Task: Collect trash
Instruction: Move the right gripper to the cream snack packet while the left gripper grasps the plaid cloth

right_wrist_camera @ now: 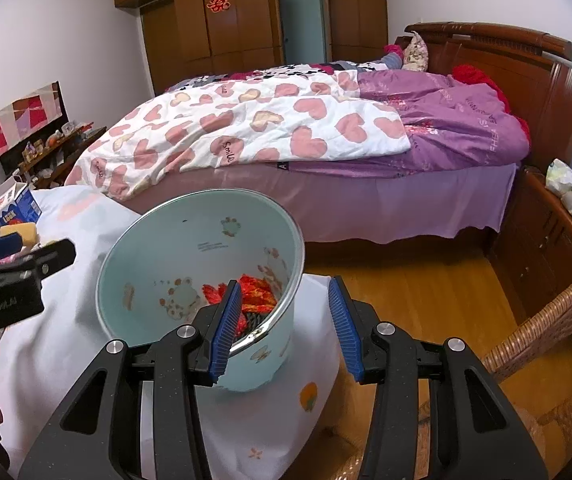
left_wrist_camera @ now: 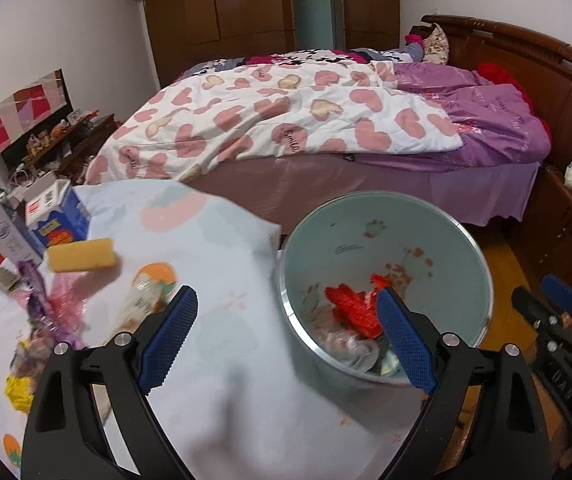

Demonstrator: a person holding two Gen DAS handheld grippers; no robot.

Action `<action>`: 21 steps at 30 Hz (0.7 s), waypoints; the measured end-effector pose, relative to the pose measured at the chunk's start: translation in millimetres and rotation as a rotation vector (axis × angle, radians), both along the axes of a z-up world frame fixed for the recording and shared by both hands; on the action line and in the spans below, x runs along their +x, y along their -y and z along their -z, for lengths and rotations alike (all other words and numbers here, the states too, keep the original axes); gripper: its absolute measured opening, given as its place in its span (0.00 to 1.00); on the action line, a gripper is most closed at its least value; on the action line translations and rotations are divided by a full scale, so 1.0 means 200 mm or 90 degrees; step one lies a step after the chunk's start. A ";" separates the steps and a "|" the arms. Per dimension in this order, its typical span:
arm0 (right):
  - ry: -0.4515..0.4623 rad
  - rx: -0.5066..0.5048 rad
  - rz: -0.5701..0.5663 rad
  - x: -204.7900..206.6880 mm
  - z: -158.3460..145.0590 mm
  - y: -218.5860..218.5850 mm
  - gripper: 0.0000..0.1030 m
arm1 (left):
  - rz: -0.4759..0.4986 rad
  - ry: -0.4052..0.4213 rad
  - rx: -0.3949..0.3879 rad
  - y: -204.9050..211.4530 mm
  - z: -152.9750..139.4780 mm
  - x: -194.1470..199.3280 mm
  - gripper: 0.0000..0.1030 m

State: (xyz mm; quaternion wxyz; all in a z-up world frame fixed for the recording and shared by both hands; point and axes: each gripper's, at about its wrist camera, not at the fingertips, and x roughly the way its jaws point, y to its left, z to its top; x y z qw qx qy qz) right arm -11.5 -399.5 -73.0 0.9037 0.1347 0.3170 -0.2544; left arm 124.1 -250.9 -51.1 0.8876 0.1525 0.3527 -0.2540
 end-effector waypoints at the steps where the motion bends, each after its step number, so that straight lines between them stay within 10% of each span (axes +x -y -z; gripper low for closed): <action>1: 0.000 0.001 0.000 0.00 0.00 -0.01 0.44 | -0.003 -0.003 0.001 -0.02 0.00 0.00 0.87; 21: 0.009 0.006 -0.084 0.17 -0.09 -0.42 0.44 | -0.122 -0.026 -0.003 -0.75 0.05 -0.03 0.86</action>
